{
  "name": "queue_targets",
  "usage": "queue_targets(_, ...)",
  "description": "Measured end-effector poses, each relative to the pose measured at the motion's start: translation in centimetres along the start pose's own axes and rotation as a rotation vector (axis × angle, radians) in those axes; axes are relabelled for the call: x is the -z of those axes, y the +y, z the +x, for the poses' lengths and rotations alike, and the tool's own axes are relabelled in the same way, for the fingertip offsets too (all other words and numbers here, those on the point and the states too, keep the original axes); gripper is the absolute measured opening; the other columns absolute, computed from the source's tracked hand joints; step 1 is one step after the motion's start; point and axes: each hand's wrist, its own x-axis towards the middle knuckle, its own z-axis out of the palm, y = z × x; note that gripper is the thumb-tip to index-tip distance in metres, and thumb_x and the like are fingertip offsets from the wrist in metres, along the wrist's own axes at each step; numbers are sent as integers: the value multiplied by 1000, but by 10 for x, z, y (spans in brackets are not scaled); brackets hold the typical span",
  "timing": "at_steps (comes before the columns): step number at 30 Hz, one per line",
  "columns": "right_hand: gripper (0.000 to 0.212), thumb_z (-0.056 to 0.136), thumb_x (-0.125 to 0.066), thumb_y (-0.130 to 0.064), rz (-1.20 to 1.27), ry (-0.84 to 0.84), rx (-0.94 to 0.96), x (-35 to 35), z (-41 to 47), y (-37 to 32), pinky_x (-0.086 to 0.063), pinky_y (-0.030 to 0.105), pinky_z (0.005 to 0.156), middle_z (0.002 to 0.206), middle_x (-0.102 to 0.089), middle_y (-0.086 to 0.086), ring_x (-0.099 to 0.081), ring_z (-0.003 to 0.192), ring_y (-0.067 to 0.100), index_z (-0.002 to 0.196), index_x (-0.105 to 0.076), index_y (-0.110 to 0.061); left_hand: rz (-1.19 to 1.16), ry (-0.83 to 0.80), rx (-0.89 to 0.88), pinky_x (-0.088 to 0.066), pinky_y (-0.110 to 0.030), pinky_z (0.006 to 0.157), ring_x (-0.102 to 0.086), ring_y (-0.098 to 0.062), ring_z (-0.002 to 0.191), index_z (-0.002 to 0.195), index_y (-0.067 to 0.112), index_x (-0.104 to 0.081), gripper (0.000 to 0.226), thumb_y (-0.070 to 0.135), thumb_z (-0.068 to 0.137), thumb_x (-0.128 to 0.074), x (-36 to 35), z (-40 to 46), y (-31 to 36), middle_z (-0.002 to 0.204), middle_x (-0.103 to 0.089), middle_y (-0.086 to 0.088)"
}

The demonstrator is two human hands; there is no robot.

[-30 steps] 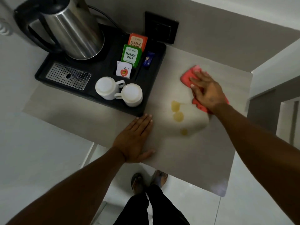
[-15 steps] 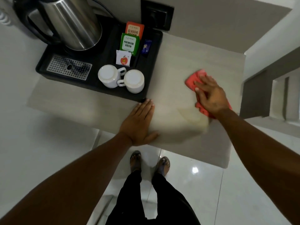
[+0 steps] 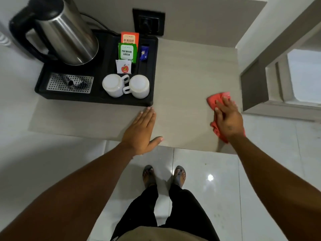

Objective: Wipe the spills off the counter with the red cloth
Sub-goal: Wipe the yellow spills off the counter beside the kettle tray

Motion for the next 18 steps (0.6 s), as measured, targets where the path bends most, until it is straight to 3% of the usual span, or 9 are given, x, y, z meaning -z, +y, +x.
queue_targets(3,40,100,-48,-28,69,17,-99,-27,16,-48,-27,54,118,158,-36,17,-30,145,40,137,-60,-17,-4,-13,-3,-8,-48,128,-4,-34,157,157,-5,-14,91,59,98,-39,2,1,1,168,-11,-24)
queue_targets(5,40,100,-49,-33,82,-28,2,-50,-3,-81,-27,52,119,161,-33,13,-26,148,39,138,-59,-23,-14,-9,-6,-10,-49,128,-6,-35,157,156,-6,-16,86,55,99,-37,3,2,1,167,-13,-25)
queue_targets(7,42,100,-48,-35,16,-89,192,-67,-41,-102,-19,46,123,161,-33,10,-20,150,36,140,-55,-27,-15,-6,-13,-12,-50,127,-9,-35,157,156,-5,-19,83,53,99,-34,2,1,-1,167,-16,-25)
queue_targets(11,39,99,-51,-31,-1,-133,314,-52,-92,-65,-22,48,122,155,-43,8,-29,147,31,135,-60,-23,-12,3,-35,-13,-50,127,-10,-34,156,156,-5,-20,79,51,100,-28,0,2,-4,167,-16,-25)
queue_targets(15,39,99,-52,-32,-5,-10,-10,-12,-68,-6,-25,52,120,157,-39,5,-26,148,30,137,-58,-27,8,-19,-23,-10,-49,128,-4,-33,157,157,-4,-15,80,51,100,-22,-1,3,-2,168,-11,-24)
queue_targets(18,40,97,-55,-26,47,128,-296,-18,-25,-23,-24,52,120,156,-41,15,-30,146,41,136,-60,-19,34,-44,-10,-8,-48,128,0,-32,157,158,-4,-11,79,51,102,-22,0,3,-2,168,-7,-23)
